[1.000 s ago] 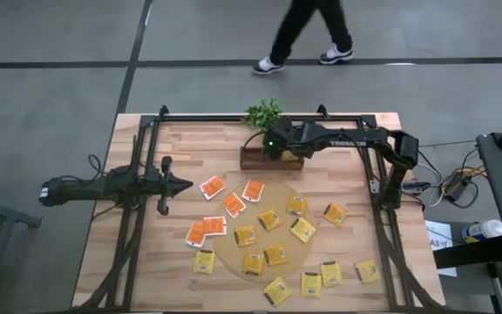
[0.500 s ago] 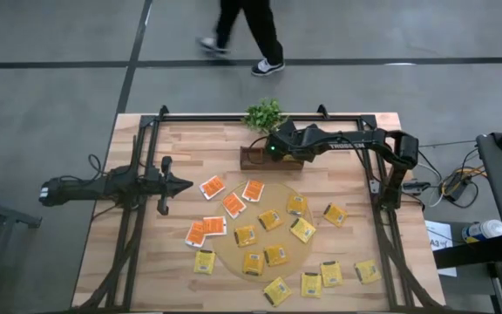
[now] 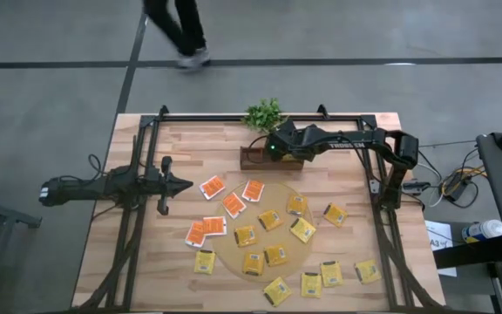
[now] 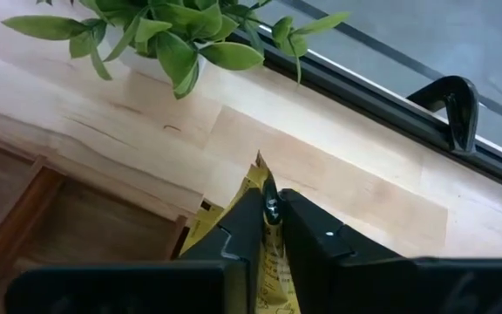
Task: Pick & Place Tea
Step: Put the yellow tea bag into the right section of the wooden organizer
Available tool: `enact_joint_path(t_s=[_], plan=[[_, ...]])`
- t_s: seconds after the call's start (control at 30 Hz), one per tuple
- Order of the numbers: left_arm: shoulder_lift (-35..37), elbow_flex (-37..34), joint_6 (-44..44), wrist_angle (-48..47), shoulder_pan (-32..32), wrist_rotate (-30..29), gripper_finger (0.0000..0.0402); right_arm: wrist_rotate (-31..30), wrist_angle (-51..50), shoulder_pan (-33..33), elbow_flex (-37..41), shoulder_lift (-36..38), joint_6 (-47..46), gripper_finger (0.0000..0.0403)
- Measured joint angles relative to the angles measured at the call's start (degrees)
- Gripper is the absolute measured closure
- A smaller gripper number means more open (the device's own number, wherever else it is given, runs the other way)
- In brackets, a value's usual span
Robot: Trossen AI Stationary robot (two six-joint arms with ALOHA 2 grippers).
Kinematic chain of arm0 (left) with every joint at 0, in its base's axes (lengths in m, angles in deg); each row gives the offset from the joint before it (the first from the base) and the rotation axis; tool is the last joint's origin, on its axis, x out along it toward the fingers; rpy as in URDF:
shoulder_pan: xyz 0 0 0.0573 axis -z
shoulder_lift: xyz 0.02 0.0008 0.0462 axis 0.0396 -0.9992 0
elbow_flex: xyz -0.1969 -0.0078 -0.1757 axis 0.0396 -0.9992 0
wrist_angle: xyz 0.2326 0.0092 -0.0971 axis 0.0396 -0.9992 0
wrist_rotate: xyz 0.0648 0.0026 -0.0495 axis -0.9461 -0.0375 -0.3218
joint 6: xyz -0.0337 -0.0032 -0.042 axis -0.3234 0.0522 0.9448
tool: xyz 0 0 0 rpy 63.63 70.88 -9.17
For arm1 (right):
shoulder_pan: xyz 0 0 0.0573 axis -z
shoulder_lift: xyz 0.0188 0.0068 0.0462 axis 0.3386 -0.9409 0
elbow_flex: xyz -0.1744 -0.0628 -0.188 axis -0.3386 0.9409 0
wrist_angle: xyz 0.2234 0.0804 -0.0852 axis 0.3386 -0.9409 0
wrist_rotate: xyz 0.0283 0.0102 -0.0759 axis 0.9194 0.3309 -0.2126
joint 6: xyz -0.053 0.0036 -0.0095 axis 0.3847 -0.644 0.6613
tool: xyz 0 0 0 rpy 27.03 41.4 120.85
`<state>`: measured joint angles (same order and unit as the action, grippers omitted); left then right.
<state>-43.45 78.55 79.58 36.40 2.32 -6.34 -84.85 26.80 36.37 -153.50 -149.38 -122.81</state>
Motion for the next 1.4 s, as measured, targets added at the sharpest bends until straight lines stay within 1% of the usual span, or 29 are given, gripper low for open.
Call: enact_joint_path(t_s=[0.33,0.43,0.57,0.87,1.07,1.27,1.4], plan=[[0.0,-0.01,0.02,0.0,-0.01,0.0,0.0402,0.21,0.17,-0.01,0.02,0.0,-0.12,0.0263],[0.01,-0.02,0.02,-0.02,-0.01,0.0,0.0402,0.21,0.17,-0.02,0.02,0.0,-0.11,0.0243],[0.0,-0.02,0.0,0.0,-0.02,-0.02,0.0402,0.23,0.17,-0.02,0.02,0.01,0.01,0.0225],[0.0,-0.02,0.0,0.0,0.0,0.0,0.0402,0.09,0.46,-0.07,0.02,0.55,2.84,0.0213],[0.01,-0.01,0.01,0.0,0.0,-0.01,0.0402,-0.03,0.59,-0.26,-0.13,3.1,3.73,0.0213],[0.0,-0.01,0.02,-0.01,0.0,0.0,0.0402,0.01,0.39,-2.11,-2.1,6.45,12.28,0.0213],[0.01,-0.01,0.02,0.0,-0.01,-0.01,0.0402,1.62,0.35,-2.85,-3.52,8.62,14.86,0.0213]])
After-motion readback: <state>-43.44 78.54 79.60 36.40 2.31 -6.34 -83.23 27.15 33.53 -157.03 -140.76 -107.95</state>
